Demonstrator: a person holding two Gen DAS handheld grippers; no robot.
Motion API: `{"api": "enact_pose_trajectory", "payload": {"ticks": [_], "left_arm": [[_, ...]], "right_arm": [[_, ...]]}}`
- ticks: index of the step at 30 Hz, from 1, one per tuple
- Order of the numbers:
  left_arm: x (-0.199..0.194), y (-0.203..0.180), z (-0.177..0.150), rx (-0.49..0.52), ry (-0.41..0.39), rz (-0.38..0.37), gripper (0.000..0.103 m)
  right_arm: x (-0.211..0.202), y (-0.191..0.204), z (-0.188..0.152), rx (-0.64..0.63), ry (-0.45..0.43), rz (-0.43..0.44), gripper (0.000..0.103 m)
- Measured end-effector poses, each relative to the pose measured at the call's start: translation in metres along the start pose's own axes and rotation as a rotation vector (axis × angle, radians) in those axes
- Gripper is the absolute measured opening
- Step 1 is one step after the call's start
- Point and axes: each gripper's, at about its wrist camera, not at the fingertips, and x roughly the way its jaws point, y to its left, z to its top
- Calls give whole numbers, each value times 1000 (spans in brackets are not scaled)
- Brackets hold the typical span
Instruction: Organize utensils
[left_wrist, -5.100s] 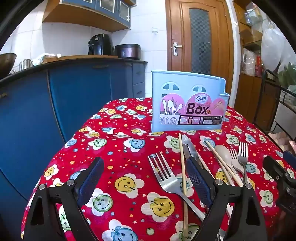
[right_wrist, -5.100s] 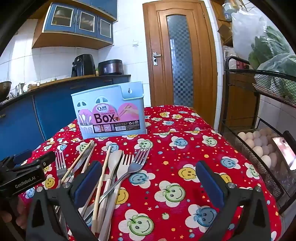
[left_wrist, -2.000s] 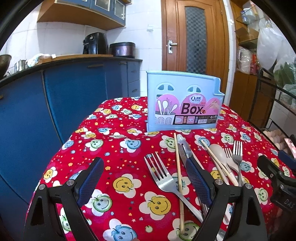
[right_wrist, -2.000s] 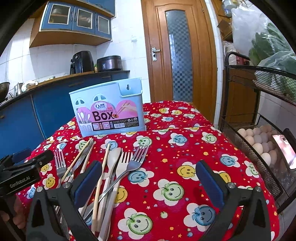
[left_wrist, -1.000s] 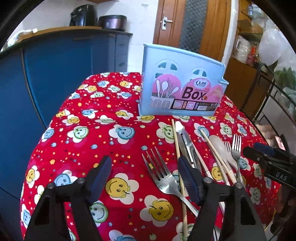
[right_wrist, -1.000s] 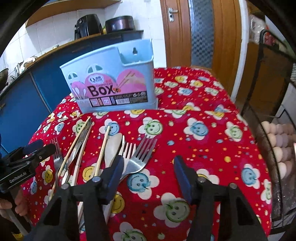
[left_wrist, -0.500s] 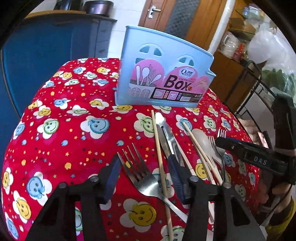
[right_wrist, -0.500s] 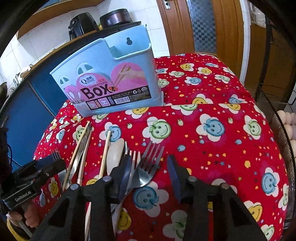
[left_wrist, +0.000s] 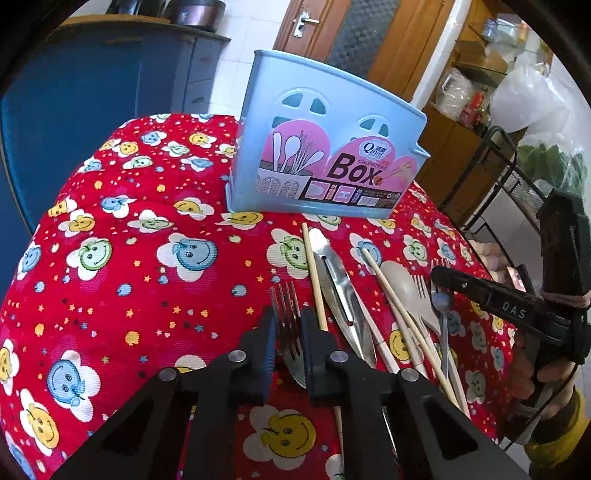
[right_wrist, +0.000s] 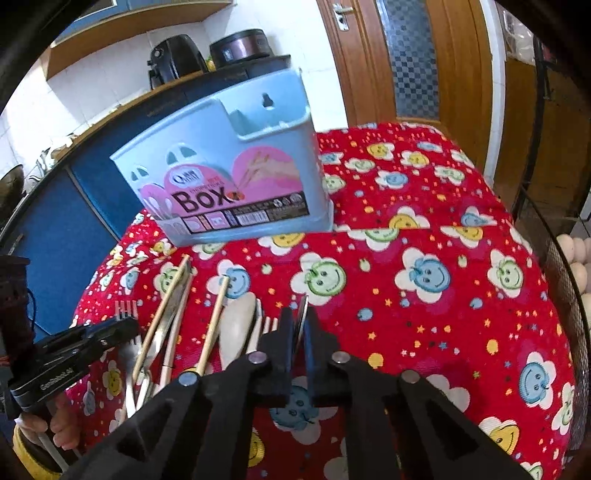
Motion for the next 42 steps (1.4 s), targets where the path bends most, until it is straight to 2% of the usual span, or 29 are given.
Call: {"api": "enact_pose_trajectory", "payload": {"ticks": [6, 9, 12, 17, 22, 26, 30, 35, 42], "left_arm": [[6, -5, 0, 26, 10, 38, 11], [1, -8, 1, 32, -15, 43, 9], [-10, -10, 1, 36, -55, 56, 4], [-32, -12, 1, 34, -142, 103, 4], [-59, -17, 2, 47, -221, 121, 2], [-88, -27, 3, 80, -326, 152, 2], [-110, -33, 7, 94, -396, 164, 2], [-132, -40, 18, 123, -464, 181, 2], [-148, -48, 39, 134, -509, 188, 2]], "right_arm": [[-21, 8, 4, -26, -62, 4, 5], [-34, 11, 6, -40, -97, -2, 4], [-49, 16, 7, -53, -136, -13, 4], [-71, 25, 8, -86, -202, -40, 3], [-94, 38, 10, -127, -267, -67, 3], [-108, 45, 13, -149, -299, -86, 3], [-120, 53, 14, -163, -321, -100, 3], [-133, 64, 19, -194, -357, -116, 3], [-144, 71, 38, -215, -385, -126, 3]]}}
